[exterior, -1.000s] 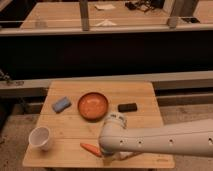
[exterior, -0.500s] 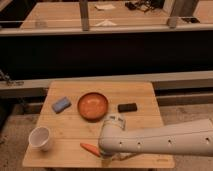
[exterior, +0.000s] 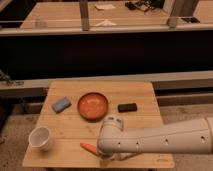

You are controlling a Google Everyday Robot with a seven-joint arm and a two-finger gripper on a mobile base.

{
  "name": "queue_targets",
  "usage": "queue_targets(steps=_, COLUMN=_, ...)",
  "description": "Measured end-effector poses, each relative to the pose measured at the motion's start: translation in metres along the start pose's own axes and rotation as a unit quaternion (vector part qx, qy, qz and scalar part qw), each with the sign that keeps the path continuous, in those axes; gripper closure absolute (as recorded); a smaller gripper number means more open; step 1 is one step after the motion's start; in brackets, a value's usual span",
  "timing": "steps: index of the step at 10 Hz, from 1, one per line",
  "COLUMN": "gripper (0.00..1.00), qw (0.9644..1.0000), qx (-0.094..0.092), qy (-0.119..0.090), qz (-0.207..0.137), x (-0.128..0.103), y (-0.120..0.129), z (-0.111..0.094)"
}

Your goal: Drag the pepper across the table

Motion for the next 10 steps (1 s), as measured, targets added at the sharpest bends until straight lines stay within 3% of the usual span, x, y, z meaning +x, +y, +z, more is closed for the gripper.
queue_targets(steps=10, gripper=0.26, qw=0.9997, qx=-0.006, qy=-0.010, qz=0.023, x=-0.003, y=-0.001, z=0.015)
